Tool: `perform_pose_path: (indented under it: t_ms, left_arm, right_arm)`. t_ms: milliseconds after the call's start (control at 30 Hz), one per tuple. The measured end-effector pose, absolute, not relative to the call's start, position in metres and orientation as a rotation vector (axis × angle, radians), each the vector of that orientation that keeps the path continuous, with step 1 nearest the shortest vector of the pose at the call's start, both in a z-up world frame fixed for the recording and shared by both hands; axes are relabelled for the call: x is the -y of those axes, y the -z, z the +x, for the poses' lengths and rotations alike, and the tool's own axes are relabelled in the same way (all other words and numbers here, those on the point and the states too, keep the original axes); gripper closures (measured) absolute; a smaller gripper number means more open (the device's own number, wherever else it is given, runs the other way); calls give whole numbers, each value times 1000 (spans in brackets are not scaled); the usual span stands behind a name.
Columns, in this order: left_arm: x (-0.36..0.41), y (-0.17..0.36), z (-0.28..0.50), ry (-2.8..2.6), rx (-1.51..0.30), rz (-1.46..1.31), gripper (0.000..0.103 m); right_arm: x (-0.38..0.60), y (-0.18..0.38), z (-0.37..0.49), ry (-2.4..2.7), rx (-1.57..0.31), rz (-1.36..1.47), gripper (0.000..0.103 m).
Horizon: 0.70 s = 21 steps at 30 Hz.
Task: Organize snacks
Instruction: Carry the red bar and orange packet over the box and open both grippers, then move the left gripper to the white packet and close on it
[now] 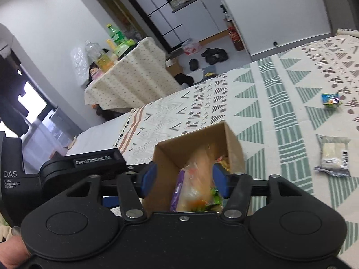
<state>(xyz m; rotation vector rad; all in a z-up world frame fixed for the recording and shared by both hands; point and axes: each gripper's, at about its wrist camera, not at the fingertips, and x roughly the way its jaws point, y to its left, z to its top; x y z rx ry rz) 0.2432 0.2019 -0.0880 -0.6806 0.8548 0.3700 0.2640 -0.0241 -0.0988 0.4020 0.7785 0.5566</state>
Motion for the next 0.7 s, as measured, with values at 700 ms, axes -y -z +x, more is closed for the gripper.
perform_pose_path:
  t_ms: [700]
  left_arm:
    - [-120,76,246,-293,-905,-579,10]
  right_arm:
    - [139,100,245,-414,-748,459,34]
